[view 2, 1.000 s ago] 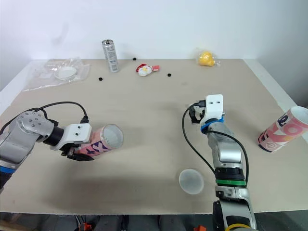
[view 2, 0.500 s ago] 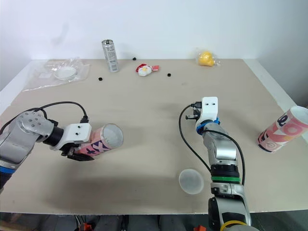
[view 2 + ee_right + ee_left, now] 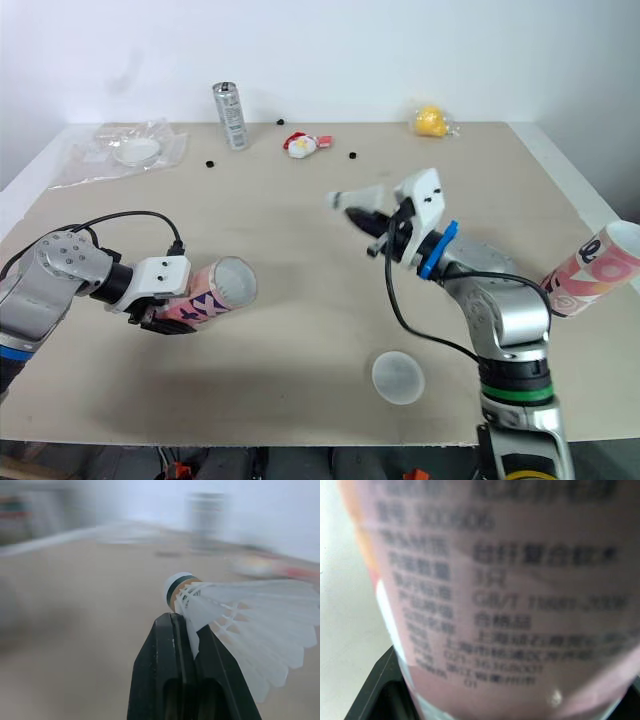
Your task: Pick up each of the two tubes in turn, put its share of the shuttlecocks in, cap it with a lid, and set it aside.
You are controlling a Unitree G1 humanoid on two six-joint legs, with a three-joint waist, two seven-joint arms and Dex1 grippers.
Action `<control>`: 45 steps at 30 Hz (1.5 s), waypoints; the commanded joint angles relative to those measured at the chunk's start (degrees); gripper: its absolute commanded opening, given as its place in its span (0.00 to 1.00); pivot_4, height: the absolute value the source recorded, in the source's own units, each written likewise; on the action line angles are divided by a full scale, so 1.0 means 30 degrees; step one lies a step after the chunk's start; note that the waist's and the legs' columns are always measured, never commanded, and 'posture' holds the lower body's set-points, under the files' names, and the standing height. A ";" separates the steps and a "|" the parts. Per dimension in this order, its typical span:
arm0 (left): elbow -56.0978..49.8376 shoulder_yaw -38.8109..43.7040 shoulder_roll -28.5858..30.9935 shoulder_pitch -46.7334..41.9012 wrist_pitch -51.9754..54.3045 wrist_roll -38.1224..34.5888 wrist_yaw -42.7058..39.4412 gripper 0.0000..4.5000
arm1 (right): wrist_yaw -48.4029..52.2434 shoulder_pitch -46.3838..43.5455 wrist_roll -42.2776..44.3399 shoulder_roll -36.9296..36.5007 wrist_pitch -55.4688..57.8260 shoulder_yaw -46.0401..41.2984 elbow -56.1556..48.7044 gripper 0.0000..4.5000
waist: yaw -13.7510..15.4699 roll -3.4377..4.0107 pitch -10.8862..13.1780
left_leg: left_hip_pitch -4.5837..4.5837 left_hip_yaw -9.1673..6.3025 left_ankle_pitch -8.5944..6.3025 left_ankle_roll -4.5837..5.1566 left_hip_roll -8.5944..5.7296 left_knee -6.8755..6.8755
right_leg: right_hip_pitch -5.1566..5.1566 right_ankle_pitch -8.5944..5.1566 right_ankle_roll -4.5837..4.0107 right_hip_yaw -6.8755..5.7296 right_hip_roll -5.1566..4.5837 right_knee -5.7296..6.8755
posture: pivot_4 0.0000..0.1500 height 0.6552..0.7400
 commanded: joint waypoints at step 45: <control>-0.0498 -0.0862 -0.0509 0.0213 0.0460 -0.0163 0.0376 0.68 | 0.5745 -0.9945 -1.1378 0.5271 -0.9476 1.4192 0.9447 0.00 | 0.0096 -0.0004 -0.0002 | -0.0011 -0.0014 0.0003 -0.0003 0.0000 0.0024 | -0.0020 -0.0010 -0.0058 -0.0044 -0.0004 0.0009 | 1.00 1.00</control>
